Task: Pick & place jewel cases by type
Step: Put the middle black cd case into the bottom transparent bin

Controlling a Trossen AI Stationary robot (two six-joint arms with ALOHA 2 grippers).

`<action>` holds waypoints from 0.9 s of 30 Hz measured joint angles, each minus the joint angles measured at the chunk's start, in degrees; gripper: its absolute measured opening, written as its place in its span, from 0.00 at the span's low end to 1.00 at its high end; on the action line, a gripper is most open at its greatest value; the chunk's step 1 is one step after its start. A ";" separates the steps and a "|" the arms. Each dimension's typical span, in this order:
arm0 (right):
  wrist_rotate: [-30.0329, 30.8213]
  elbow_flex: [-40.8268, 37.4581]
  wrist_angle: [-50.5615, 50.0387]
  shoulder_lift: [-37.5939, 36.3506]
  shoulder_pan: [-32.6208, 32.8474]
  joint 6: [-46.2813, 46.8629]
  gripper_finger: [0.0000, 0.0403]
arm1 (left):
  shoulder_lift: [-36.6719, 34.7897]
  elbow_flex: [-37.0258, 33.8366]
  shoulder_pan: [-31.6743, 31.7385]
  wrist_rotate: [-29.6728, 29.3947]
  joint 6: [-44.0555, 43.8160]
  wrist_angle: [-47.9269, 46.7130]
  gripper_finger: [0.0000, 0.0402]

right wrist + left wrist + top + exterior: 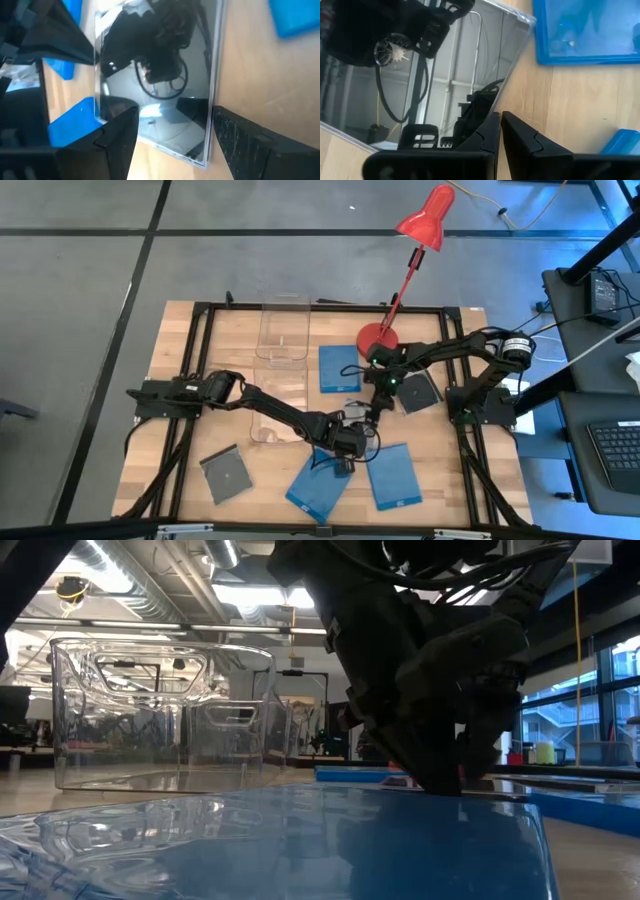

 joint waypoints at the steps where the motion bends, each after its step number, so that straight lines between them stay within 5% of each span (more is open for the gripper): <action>1: -0.39 -0.06 -0.13 0.00 0.00 -0.02 0.63 | 0.00 0.00 -0.02 0.02 0.00 0.08 0.05; 27: -4.19 0.09 -1.83 -7.63 0.22 -3.20 0.63 | 0.00 -0.11 0.04 -0.72 0.52 0.29 0.02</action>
